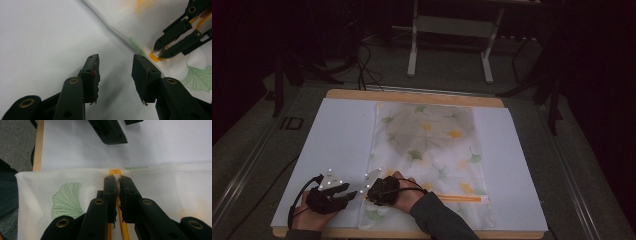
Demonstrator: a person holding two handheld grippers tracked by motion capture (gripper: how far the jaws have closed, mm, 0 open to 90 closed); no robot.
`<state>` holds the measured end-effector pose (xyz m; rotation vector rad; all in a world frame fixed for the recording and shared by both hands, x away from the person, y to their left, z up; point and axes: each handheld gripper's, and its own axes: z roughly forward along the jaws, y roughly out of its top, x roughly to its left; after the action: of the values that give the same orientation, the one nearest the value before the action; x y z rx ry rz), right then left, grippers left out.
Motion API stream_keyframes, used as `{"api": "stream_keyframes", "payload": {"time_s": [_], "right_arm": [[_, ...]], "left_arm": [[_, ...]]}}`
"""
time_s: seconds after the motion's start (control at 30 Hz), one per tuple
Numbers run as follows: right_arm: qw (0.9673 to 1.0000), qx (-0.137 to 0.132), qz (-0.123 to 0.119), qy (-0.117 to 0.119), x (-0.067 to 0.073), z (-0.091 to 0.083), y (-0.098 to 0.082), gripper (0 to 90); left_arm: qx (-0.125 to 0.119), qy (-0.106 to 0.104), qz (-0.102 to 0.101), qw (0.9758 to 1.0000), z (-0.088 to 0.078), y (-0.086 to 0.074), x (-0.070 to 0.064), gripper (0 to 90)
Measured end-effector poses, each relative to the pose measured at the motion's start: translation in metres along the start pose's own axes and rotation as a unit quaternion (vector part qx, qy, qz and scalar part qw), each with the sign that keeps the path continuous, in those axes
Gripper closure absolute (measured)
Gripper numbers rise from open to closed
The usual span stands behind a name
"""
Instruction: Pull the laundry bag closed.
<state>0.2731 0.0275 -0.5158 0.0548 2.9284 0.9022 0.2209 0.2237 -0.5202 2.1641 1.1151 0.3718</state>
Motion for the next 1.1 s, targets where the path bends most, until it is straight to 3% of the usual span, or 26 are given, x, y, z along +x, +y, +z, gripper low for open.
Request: {"api": "stream_keyframes", "payload": {"time_s": [0.13,0.4,0.57,0.93,1.1], "right_arm": [[1.0000,-0.006,0.000,-0.004,0.001,-0.002,0.000,84.3],[0.9999,-0.010,0.002,-0.007,0.001,-0.003,-0.003,84.3],[0.9998,-0.016,0.003,-0.012,0.000,-0.006,-0.003,84.3],[0.9997,-0.019,0.003,-0.017,0.001,-0.005,-0.004,84.3],[0.9995,-0.024,0.001,-0.020,0.002,-0.007,-0.001,84.3]], "left_arm": [[0.002,-0.002,-0.003,1.0000,-0.002,-0.001,-0.001,57.3],[0.012,-0.027,-0.016,0.9994,-0.006,0.001,-0.004,57.4],[0.019,-0.043,-0.018,0.9987,-0.008,0.007,-0.013,56.6],[0.021,-0.082,-0.040,0.9956,-0.008,0.012,-0.019,56.0],[0.038,-0.095,-0.038,0.9940,0.000,0.014,-0.024,55.2]]}}
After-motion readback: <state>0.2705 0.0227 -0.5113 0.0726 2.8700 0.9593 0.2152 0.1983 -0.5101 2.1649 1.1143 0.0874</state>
